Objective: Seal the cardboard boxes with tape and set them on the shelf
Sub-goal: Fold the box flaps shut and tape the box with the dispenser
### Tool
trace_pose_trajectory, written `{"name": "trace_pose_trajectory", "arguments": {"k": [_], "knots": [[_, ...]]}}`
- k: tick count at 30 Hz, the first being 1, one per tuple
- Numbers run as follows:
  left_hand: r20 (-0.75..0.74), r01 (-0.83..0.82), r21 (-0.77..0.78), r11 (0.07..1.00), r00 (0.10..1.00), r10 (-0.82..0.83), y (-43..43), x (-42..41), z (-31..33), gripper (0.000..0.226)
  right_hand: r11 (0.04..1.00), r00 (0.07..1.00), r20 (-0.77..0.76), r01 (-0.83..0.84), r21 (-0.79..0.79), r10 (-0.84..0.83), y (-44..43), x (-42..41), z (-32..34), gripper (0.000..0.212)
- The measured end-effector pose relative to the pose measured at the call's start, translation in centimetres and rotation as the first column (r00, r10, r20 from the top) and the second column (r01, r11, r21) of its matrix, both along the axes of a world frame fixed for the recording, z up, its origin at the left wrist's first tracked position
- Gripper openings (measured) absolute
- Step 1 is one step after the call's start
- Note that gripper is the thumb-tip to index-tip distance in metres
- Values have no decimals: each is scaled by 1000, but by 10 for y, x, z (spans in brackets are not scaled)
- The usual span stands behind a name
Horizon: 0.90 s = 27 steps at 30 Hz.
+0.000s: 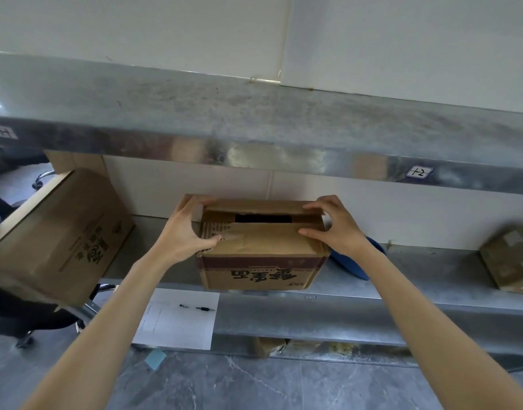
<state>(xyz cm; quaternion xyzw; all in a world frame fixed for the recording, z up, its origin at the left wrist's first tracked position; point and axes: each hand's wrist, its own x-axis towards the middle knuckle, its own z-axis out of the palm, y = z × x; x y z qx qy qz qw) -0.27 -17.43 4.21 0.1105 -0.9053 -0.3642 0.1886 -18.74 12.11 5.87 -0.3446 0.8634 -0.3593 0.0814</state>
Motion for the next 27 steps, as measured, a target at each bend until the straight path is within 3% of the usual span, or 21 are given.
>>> {"name": "trace_pose_trajectory", "arguments": {"k": [2,5,10,18,23,27], "knots": [[-10,15,-53,998,1000,-15,0,6,-4,46,1000,1000,16,-12,29,11,1,3,-5,42],[-38,32,-58,998,999,-34,1,9,-8,33,1000,1000,-3,10,30,-9,0,9,-13,40],[-44,44,-68,997,998,-47,4,6,-14,29,999,998,-45,34,16,-34,-4,22,-23,42],[-91,67,59,996,994,-62,26,-6,-22,31,988,990,-35,131,-87,-135,10,30,-27,41],[-104,75,85,994,992,-66,40,-23,-22,33,979,978,-51,199,-48,-201,25,26,-32,39],[-137,110,69,992,986,-100,41,-23,-26,34,985,962,-212,165,-46,-171,18,31,-27,34]]}}
